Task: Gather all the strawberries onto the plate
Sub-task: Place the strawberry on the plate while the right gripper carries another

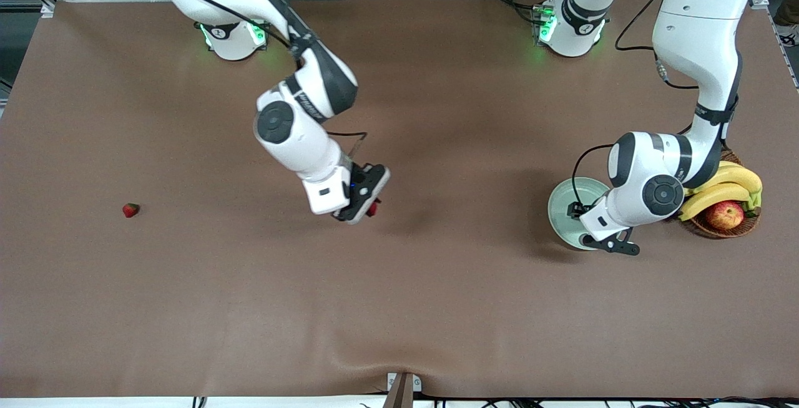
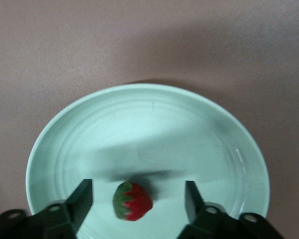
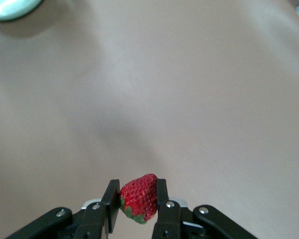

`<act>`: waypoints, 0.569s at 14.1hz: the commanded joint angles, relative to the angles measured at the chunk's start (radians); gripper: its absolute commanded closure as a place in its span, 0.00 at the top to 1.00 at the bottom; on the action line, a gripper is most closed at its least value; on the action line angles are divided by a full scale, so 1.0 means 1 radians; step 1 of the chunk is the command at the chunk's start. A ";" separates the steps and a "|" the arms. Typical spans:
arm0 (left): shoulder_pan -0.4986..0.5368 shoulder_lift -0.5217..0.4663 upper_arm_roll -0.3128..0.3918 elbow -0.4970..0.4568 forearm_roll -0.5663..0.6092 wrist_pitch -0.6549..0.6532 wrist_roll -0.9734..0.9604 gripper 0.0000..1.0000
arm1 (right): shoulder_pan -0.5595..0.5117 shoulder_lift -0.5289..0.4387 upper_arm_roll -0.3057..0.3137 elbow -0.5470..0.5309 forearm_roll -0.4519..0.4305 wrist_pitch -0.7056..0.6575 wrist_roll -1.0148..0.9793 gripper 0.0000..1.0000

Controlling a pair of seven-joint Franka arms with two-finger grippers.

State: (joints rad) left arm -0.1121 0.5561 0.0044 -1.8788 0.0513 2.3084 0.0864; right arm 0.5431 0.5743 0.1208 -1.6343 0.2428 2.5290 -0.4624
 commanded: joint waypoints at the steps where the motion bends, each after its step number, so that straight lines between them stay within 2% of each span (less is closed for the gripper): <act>1: -0.008 -0.024 -0.007 0.006 0.021 -0.003 -0.008 0.99 | 0.095 0.079 -0.009 0.030 0.013 0.120 0.132 0.01; 5: -0.009 -0.050 -0.009 0.020 0.021 -0.009 -0.007 1.00 | 0.198 0.192 -0.013 0.048 0.010 0.336 0.278 0.01; 8: -0.011 -0.056 -0.015 0.036 0.012 -0.009 -0.011 1.00 | 0.225 0.254 -0.015 0.085 0.012 0.373 0.280 0.05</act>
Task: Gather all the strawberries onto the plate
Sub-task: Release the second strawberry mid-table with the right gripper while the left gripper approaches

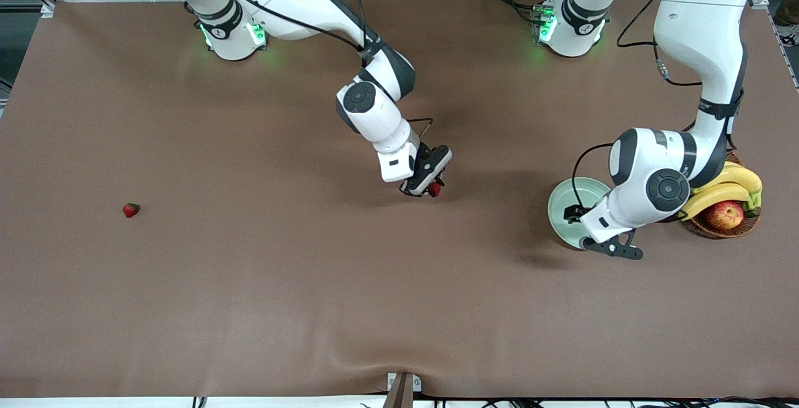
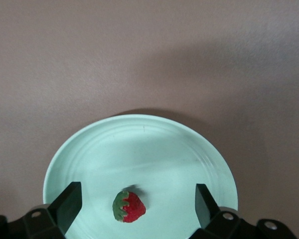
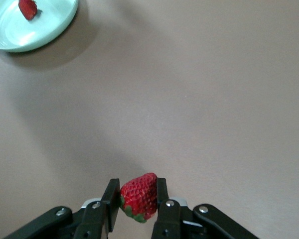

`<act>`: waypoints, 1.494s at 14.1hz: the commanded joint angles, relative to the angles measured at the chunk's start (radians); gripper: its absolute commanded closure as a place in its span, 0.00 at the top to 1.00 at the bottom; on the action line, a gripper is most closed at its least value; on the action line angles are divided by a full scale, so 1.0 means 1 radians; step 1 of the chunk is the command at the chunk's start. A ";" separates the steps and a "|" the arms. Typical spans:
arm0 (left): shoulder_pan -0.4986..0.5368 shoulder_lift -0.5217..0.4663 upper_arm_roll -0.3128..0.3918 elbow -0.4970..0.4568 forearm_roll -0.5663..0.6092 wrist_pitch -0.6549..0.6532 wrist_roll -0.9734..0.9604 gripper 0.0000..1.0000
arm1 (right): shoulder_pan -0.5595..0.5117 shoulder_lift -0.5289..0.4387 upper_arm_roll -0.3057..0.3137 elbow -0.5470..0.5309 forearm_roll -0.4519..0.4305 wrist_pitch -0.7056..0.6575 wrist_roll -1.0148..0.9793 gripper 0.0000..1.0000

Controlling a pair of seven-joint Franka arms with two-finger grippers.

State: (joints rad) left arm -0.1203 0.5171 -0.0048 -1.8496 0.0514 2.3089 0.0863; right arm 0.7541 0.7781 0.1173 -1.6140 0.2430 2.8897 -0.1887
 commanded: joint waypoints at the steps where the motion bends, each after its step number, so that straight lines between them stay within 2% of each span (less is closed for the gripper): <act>1: 0.001 -0.016 -0.030 0.012 0.007 -0.009 -0.014 1.00 | 0.020 0.059 -0.013 0.066 0.012 0.014 0.006 0.08; 2: 0.002 -0.015 -0.044 0.021 0.007 -0.009 -0.025 1.00 | 0.022 0.066 -0.013 0.065 0.012 0.022 0.011 0.16; 3: -0.002 -0.014 -0.049 0.024 0.007 -0.009 -0.043 1.00 | 0.025 0.079 -0.013 0.063 0.012 0.048 0.015 0.33; 5: -0.002 -0.014 -0.076 0.027 0.007 -0.009 -0.086 1.00 | 0.031 0.096 -0.013 0.056 0.013 0.110 0.017 0.95; 6: -0.002 -0.012 -0.086 0.038 0.007 -0.009 -0.108 1.00 | 0.028 0.093 -0.015 0.055 0.013 0.115 0.017 1.00; 8: -0.006 -0.008 -0.119 0.055 0.007 -0.009 -0.150 1.00 | 0.011 0.076 -0.015 0.051 0.012 0.115 0.017 1.00; 12: -0.022 0.007 -0.193 0.092 0.007 -0.009 -0.301 1.00 | -0.056 -0.049 -0.013 -0.059 0.009 0.103 0.009 1.00; 15: -0.097 0.029 -0.195 0.133 0.007 -0.009 -0.431 1.00 | -0.107 -0.152 -0.012 -0.138 0.009 0.074 0.011 1.00; 18: -0.160 0.083 -0.196 0.194 0.007 -0.009 -0.532 1.00 | -0.180 -0.270 -0.013 -0.144 0.009 -0.165 0.012 1.00; 21: -0.237 0.127 -0.195 0.237 0.008 -0.009 -0.643 1.00 | -0.260 -0.350 -0.013 -0.145 0.009 -0.332 0.011 1.00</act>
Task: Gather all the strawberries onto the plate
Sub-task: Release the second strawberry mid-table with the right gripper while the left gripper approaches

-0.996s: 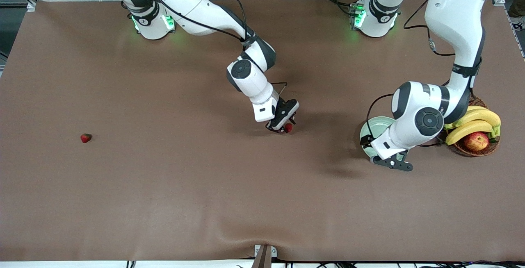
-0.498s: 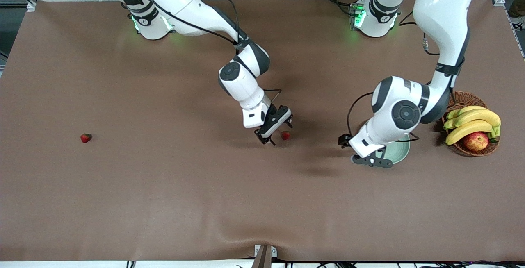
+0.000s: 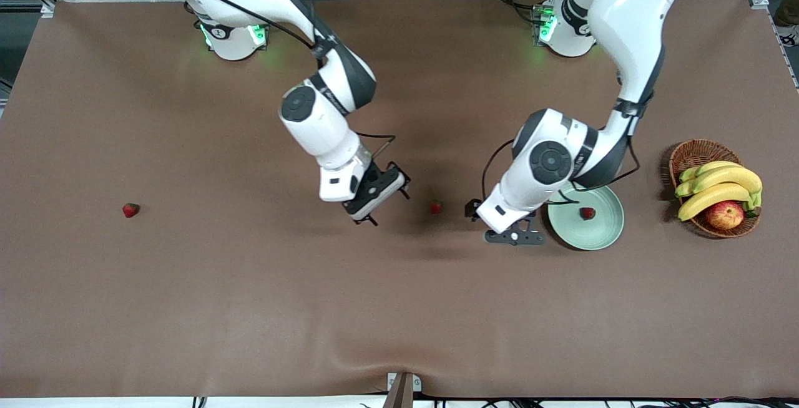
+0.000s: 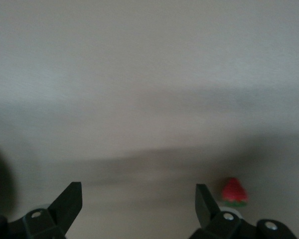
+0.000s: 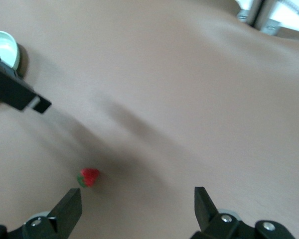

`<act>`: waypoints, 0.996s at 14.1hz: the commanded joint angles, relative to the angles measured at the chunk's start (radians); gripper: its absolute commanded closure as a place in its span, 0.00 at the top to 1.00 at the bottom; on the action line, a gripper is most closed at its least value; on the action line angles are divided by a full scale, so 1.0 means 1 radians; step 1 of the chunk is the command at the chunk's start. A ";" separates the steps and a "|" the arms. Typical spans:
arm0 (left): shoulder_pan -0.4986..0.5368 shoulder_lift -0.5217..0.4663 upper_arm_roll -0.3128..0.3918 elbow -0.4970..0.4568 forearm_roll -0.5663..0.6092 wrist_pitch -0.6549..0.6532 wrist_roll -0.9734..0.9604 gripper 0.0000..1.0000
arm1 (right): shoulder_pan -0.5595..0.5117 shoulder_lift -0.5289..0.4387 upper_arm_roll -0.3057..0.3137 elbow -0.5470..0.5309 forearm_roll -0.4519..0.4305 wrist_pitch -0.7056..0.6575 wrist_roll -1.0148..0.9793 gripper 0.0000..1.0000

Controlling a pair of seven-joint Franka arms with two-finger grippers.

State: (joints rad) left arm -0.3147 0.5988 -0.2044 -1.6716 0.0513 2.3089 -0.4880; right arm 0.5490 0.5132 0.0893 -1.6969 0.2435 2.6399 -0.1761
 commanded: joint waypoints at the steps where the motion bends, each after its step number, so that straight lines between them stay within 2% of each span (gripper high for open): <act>1: -0.058 0.059 0.005 0.070 0.007 -0.010 -0.084 1.00 | -0.082 -0.102 0.015 -0.063 0.008 -0.143 -0.002 1.00; 3: -0.075 0.085 0.005 0.081 0.007 -0.008 -0.086 1.00 | -0.165 -0.142 0.015 -0.066 0.008 -0.248 -0.003 1.00; 5: -0.109 0.120 0.005 0.108 0.010 0.000 -0.090 1.00 | -0.272 -0.194 0.013 -0.069 0.008 -0.412 -0.008 1.00; 7: -0.133 0.144 0.005 0.119 0.007 0.024 -0.113 1.00 | -0.429 -0.211 0.015 -0.067 0.007 -0.550 -0.019 1.00; 10: -0.152 0.154 0.005 0.119 0.007 0.030 -0.133 0.98 | -0.620 -0.206 0.012 -0.090 -0.010 -0.596 -0.088 1.00; 13: -0.164 0.190 0.005 0.118 0.007 0.075 -0.133 0.89 | -0.739 -0.211 0.012 -0.150 -0.143 -0.591 -0.074 1.00; 14: -0.164 0.193 0.005 0.118 0.007 0.084 -0.133 0.85 | -0.777 -0.205 0.003 -0.162 -0.163 -0.587 -0.054 1.00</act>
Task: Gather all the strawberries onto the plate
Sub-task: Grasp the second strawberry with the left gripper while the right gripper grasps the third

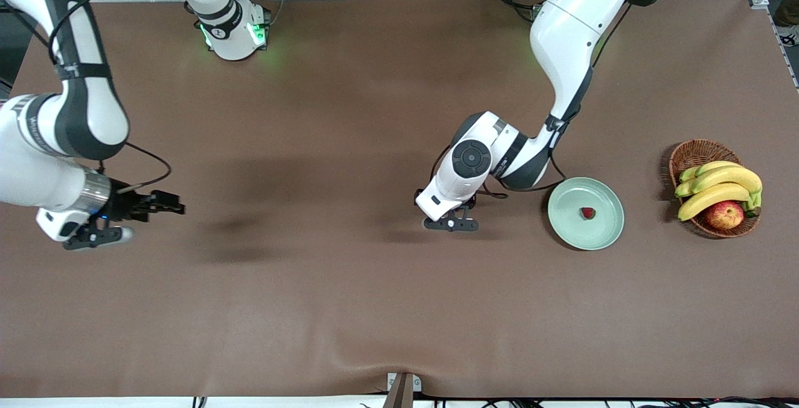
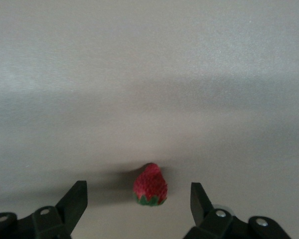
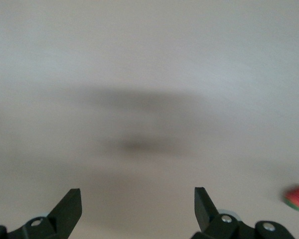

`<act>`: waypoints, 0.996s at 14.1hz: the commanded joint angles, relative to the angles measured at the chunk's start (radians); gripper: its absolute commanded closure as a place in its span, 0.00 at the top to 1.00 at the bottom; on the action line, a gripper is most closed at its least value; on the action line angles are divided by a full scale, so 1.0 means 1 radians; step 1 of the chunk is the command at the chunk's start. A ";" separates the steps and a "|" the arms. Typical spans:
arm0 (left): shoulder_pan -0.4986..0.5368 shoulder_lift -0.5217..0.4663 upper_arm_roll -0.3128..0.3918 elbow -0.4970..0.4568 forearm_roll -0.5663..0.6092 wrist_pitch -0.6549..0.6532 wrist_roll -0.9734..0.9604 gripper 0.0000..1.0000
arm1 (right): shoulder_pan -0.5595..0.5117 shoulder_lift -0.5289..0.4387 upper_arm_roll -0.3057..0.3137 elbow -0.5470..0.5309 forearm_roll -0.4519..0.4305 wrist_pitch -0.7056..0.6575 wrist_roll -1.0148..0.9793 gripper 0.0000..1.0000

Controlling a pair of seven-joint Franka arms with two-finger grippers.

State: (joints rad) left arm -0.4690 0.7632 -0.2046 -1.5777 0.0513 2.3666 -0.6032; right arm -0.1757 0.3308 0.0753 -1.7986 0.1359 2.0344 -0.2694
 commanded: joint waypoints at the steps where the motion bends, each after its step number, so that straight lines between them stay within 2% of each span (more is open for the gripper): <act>1: -0.010 0.028 0.005 0.024 0.007 0.026 -0.018 0.81 | -0.094 -0.012 0.006 -0.062 -0.067 0.033 0.058 1.00; 3: -0.019 0.027 0.005 0.024 0.007 0.026 -0.020 0.73 | -0.137 0.031 -0.002 -0.065 -0.111 0.079 0.081 1.00; 6: -0.022 0.028 0.005 0.021 0.007 0.026 -0.018 0.51 | -0.140 0.089 -0.009 -0.086 -0.171 0.150 0.169 1.00; 9: -0.022 0.028 0.005 0.018 0.007 0.026 -0.018 0.48 | -0.165 0.100 -0.025 -0.157 -0.193 0.245 0.194 1.00; 11: -0.022 0.028 0.005 0.016 0.007 0.026 -0.020 0.46 | -0.186 0.140 -0.026 -0.168 -0.199 0.314 0.188 1.00; 14: -0.022 0.028 0.005 0.011 0.007 0.026 -0.018 0.46 | -0.222 0.165 -0.025 -0.177 -0.203 0.332 0.182 1.00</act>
State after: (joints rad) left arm -0.4825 0.7865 -0.2045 -1.5726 0.0513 2.3919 -0.6035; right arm -0.3655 0.4927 0.0318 -1.9603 -0.0333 2.3475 -0.1027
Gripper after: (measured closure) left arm 0.533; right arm 0.000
